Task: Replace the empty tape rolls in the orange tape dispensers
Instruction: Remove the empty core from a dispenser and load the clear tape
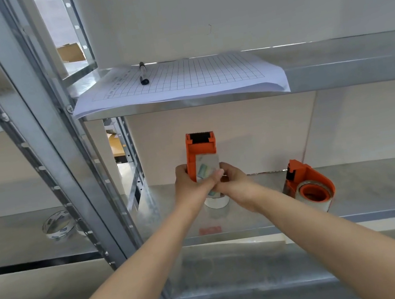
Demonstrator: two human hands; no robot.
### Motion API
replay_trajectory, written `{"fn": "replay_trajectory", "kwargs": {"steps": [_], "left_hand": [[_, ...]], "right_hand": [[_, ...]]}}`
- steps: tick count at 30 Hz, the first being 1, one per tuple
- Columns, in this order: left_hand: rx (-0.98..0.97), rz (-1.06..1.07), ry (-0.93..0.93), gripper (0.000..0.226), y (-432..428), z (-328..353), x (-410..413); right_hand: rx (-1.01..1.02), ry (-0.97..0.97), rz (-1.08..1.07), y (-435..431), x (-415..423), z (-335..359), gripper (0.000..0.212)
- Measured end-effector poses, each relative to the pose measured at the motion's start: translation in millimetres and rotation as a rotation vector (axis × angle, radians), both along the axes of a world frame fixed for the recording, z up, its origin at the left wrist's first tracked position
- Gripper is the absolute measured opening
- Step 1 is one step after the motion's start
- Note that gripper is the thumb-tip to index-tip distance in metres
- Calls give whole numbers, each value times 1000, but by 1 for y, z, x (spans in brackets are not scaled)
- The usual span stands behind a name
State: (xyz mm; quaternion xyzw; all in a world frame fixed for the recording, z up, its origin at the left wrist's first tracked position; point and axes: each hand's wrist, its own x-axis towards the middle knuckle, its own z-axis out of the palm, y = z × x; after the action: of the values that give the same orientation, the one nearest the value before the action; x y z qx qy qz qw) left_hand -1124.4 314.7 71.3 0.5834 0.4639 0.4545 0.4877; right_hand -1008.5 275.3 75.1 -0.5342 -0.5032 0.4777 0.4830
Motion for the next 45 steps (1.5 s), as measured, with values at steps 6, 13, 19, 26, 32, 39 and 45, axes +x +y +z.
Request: {"fn": "replay_trajectory", "kwargs": {"steps": [6,13,19,26,32,39,45], "left_hand": [[-13,-26,0,68,-1,-6,0],[-71,-178,31,63,4,-5,-11],[-88,-163,70,52,10,-1,-13],[-90,-35,129,50,17,2,-8],[-95,-118,240,36,17,0,-4],[-119,-171,227,42,14,-3,-4],[-117,-113,226,53,13,-2,-6]], "right_hand": [[176,-282,-67,1,-14,4,37],[199,-437,-174,12,-16,-7,31],[165,-607,-357,14,-18,-11,60],[346,-538,-126,-3,-8,5,51],[350,-479,-183,5,-13,10,33],[473,-766,-210,14,-5,8,21],[516,-902,-214,17,-2,7,15]]}}
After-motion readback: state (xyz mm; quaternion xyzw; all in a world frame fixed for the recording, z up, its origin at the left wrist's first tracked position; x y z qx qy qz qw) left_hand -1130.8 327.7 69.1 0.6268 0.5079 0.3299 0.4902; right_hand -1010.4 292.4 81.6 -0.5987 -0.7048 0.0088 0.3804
